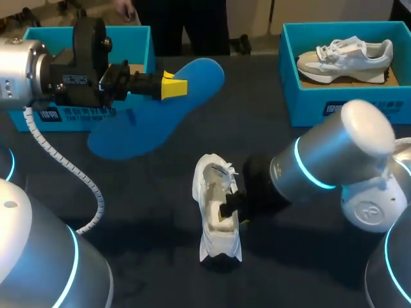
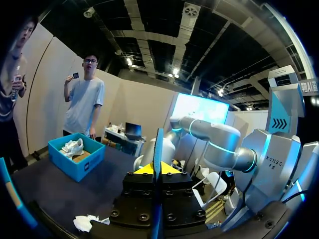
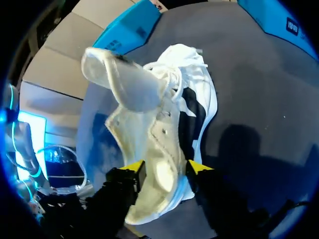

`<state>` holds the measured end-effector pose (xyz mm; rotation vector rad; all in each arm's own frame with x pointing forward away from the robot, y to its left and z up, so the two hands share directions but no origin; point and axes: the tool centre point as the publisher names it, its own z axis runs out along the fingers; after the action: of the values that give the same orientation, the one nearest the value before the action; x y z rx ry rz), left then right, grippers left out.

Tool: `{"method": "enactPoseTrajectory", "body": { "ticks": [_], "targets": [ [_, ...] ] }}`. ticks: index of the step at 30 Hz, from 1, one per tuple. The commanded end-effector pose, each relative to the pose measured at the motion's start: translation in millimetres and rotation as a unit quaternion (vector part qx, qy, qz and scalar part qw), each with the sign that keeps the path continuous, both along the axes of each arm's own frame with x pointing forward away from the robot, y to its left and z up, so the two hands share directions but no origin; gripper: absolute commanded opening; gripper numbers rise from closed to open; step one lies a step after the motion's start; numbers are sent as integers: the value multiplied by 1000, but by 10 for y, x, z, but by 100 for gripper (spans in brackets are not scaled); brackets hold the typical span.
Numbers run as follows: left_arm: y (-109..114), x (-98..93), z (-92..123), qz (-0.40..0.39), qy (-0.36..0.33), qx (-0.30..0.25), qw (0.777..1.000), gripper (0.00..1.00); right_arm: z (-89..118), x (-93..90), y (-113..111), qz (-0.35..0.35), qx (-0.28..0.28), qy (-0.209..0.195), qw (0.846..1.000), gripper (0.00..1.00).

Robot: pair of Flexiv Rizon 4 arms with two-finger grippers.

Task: Take the shoe out of the shoebox, open the shoe tongue, remove and reinsert the insole, then place the shoe into the shoebox

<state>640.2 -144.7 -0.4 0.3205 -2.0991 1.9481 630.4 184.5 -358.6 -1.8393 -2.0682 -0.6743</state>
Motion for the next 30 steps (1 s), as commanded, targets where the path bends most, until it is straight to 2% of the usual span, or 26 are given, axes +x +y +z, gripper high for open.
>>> {"method": "enactPoseTrajectory", "body": {
  "ticks": [1,3,18,24,30],
  "targets": [
    [-6,4,-4,-1,0,1,1000,0,370,51,-296,7,25,24,999,100],
    [-6,4,-4,-1,0,1,1000,0,467,107,-337,37,66,29,997,100],
    [-6,4,-4,-1,0,1,1000,0,467,107,-337,37,66,29,997,100],
    [-6,4,-4,-1,0,1,1000,0,755,256,-393,28,83,12,996,100],
    [-19,17,50,-4,-13,-5,1000,0,899,350,-433,27,107,19,994,100]
  ]
}}
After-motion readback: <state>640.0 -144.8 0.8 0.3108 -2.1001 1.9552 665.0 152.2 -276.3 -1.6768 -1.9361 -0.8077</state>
